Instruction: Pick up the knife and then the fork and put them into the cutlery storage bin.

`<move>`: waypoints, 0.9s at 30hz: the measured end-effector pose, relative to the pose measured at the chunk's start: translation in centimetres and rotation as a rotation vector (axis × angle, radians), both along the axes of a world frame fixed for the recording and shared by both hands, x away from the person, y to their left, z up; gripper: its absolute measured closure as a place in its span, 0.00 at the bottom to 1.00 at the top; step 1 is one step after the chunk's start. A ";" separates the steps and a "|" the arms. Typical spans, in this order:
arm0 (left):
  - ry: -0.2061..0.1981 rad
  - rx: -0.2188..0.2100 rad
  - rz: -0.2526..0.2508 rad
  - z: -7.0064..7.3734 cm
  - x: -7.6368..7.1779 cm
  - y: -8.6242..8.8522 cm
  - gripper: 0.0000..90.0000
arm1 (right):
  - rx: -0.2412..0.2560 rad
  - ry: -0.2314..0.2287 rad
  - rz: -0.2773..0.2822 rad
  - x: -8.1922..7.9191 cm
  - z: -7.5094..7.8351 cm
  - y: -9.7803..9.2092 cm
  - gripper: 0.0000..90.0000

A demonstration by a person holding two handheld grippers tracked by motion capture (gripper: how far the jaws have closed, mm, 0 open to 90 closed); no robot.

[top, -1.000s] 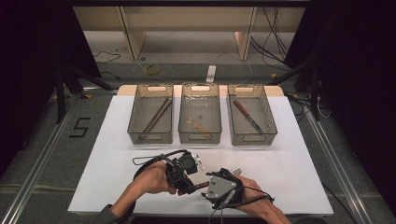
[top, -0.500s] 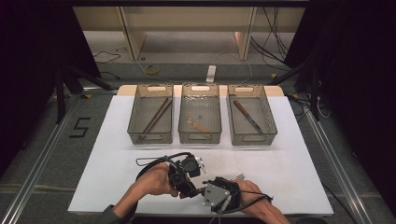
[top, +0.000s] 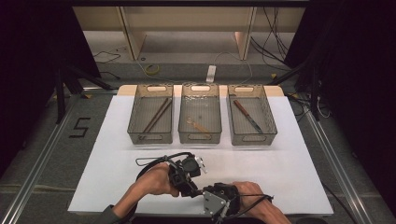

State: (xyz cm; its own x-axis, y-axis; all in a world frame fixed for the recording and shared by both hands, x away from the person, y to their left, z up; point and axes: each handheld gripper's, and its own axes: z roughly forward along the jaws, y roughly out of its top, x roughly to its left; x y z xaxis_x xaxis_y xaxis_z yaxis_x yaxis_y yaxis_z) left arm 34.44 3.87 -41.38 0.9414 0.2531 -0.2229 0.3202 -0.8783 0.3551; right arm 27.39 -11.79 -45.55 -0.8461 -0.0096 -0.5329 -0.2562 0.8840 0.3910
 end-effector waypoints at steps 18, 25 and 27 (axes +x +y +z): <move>-0.153 -0.195 0.254 3.1 1.7 4.3 0.29 | 0.050 0.013 -0.115 1.8 0.9 -2.6 0.86; -0.192 -0.283 0.348 2.1 1.7 6.8 0.25 | 0.108 0.038 -0.203 3.3 1.8 -4.5 0.86; -0.201 -0.312 0.375 1.7 1.7 7.4 0.24 | 0.159 0.052 -0.248 3.9 2.0 -4.9 0.86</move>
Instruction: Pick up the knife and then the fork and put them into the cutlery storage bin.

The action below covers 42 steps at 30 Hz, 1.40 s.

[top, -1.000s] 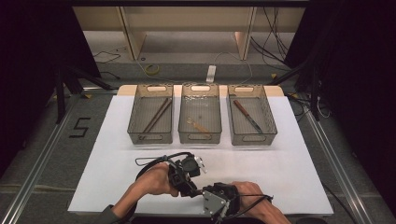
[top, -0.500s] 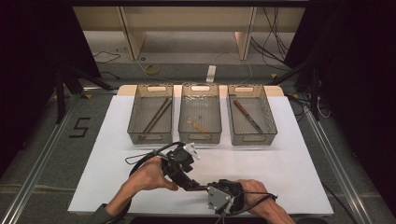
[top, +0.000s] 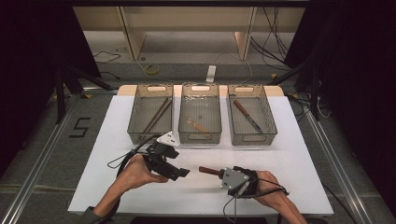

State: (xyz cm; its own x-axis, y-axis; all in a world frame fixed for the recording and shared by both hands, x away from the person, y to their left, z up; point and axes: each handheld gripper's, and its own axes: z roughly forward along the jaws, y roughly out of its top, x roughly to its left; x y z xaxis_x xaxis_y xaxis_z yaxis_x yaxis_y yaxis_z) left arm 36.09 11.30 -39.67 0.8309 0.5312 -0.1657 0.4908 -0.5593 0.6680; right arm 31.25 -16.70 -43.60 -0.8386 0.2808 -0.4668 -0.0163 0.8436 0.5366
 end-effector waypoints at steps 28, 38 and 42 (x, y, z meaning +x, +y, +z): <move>-0.117 -0.176 0.218 -1.9 -0.7 4.4 0.17 | 0.260 0.133 -0.337 9.1 5.6 -5.7 0.86; -0.141 -0.186 0.227 -2.0 -1.1 4.9 0.16 | 0.297 0.155 -0.415 12.7 7.5 -6.6 0.86; -0.141 -0.189 0.236 -2.1 -1.1 5.0 0.16 | 0.312 0.157 -0.438 14.0 8.0 -6.7 0.86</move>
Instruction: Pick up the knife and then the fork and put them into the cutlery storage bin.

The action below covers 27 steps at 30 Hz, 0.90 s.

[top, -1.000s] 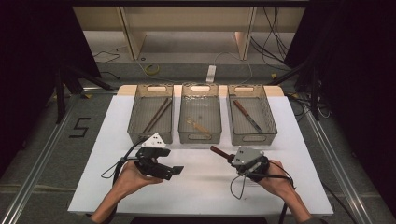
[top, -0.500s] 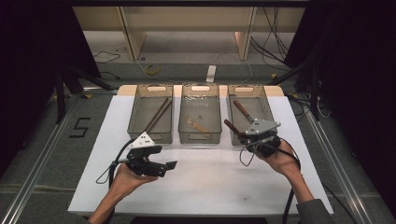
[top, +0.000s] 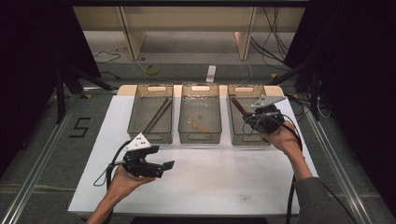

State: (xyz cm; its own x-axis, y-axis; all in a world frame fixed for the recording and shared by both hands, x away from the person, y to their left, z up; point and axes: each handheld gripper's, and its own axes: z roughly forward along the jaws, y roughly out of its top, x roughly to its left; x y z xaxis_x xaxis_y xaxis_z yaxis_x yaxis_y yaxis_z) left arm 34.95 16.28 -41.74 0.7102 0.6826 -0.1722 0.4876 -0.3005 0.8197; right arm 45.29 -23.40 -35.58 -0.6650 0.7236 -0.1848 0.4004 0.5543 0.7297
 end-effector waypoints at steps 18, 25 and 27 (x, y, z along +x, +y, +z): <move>-0.046 -0.039 0.050 0.3 -0.5 1.0 0.15 | 0.025 0.031 -0.079 5.1 0.8 0.6 0.86; -0.049 -0.048 0.050 0.3 -0.6 1.2 0.15 | 0.041 0.058 -0.126 6.5 0.2 0.2 0.86; -0.048 -0.054 0.051 0.3 -0.6 1.2 0.15 | 0.037 0.067 -0.141 6.9 -0.1 0.1 0.86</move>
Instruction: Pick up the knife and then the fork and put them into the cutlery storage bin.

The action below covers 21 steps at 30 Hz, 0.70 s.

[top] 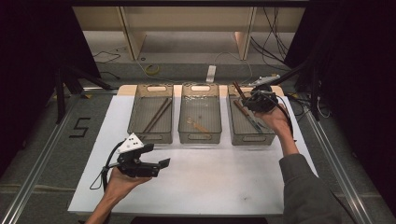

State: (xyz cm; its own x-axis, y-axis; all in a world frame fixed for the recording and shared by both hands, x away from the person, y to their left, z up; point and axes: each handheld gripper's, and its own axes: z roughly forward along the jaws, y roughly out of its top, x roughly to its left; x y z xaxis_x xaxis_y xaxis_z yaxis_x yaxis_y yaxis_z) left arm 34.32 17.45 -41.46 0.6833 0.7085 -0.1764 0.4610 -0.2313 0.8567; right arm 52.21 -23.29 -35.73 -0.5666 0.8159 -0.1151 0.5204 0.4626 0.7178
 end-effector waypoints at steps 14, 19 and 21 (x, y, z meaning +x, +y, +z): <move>0.004 0.003 0.016 -0.2 0.0 -0.1 0.15 | -0.018 0.037 -0.033 1.6 -1.8 0.4 0.86; -0.005 0.005 0.021 -0.1 0.0 0.0 0.15 | -0.019 0.056 -0.039 1.7 -2.5 0.5 0.86; -0.009 -0.001 0.029 0.0 -0.1 0.0 0.15 | -0.021 0.058 -0.043 1.7 -2.8 0.5 0.86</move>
State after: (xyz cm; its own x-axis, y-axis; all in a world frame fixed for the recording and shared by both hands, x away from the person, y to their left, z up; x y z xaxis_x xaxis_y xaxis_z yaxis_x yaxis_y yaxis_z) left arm 34.27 17.46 -41.49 0.6641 0.7277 -0.1712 0.4597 -0.2170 0.8611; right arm 53.93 -22.75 -38.55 -0.5373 0.8374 -0.1001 0.5807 0.4534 0.6762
